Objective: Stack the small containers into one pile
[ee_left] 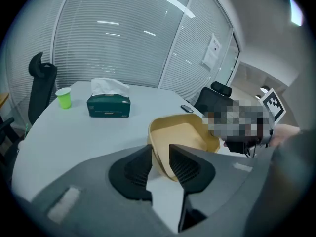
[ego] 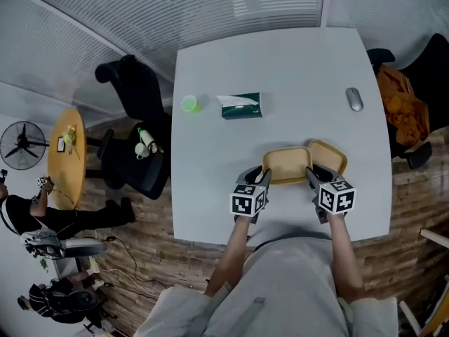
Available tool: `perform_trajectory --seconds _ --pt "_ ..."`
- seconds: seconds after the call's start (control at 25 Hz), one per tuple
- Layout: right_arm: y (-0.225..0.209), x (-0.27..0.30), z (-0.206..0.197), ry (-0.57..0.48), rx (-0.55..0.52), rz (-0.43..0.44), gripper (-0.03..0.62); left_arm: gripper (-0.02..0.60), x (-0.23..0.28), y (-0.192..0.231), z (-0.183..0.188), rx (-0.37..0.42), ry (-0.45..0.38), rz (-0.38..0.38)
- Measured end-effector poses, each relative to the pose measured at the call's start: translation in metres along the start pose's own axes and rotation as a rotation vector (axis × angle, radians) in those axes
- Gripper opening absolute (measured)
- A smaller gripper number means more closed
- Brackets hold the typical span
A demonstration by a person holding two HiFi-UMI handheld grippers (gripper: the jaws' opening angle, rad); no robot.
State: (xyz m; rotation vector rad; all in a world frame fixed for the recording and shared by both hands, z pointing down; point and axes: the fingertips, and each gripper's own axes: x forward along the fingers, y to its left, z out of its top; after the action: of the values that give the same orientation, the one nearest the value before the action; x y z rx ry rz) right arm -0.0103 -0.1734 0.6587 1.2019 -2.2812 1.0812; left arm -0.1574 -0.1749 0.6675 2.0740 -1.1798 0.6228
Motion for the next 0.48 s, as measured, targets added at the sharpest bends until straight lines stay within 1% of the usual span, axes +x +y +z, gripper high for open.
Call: perform_trajectory --seconds 0.24,0.36,0.48 --pt "-0.025 -0.032 0.009 -0.097 0.077 -0.049 0.094 0.114 0.022 -0.033 0.023 0.135 0.037 -0.06" --pt "-0.036 -0.044 0.007 -0.124 0.112 -0.069 0.094 0.114 0.034 -0.048 0.032 0.202 0.064 -0.087" --pt "-0.044 -0.055 0.006 -0.146 0.135 -0.084 0.094 0.114 0.044 -0.061 0.042 0.252 0.079 -0.105"
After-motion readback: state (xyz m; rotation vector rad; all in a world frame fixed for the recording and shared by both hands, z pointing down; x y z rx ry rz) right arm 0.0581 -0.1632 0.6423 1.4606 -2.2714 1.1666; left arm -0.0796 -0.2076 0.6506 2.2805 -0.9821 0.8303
